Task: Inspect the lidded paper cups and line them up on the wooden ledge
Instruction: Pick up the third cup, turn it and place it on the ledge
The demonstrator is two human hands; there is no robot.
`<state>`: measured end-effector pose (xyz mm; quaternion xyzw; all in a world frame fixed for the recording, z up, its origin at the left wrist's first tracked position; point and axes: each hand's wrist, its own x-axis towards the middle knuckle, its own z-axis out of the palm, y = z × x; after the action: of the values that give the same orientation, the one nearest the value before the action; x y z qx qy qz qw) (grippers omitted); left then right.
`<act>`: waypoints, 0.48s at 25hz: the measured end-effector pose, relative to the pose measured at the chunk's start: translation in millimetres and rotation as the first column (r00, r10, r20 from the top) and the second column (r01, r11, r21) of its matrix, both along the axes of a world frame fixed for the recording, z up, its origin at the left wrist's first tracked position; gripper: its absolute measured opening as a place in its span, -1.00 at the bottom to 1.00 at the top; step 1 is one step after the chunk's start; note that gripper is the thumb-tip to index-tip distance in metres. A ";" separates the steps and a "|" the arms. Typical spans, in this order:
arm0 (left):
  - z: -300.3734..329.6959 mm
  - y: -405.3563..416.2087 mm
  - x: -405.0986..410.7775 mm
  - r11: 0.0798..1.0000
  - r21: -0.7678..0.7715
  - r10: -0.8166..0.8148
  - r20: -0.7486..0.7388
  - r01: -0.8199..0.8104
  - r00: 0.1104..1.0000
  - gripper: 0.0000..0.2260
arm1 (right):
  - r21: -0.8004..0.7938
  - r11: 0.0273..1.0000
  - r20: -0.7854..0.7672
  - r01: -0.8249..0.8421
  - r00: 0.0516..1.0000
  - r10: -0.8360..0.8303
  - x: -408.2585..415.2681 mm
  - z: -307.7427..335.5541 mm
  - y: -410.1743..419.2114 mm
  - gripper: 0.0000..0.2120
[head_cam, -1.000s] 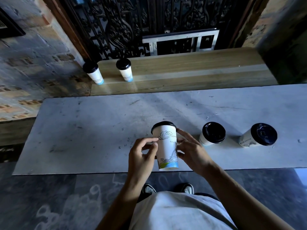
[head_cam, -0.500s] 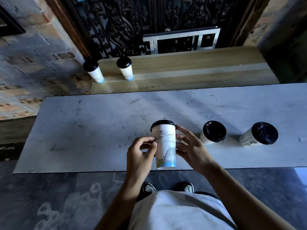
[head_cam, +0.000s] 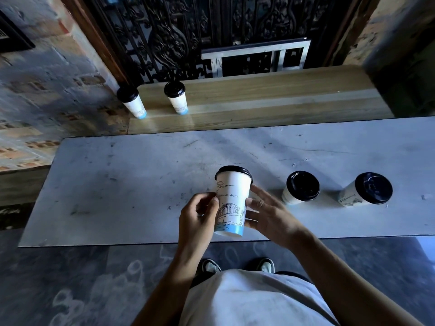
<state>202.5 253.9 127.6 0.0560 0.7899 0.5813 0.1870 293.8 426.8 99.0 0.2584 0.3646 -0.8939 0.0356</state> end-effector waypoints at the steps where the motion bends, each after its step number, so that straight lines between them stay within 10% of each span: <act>1: 0.0 -0.1 0.1 1.000 0.002 -0.005 0.002 0.005 1.000 -0.88 | -0.002 1.000 0.006 -0.005 1.000 0.005 -0.2 1.2 -0.1 -0.32; 12: 4.3 -5.5 1.0 0.992 -0.077 -0.114 -0.185 0.102 0.976 -0.61 | 0.162 0.984 0.061 -0.073 0.996 0.063 3.4 6.4 -0.3 -0.22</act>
<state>203.6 248.4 131.9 0.1475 0.8189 0.5356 0.1444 297.1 426.4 105.4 0.2728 0.4444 -0.8516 0.0549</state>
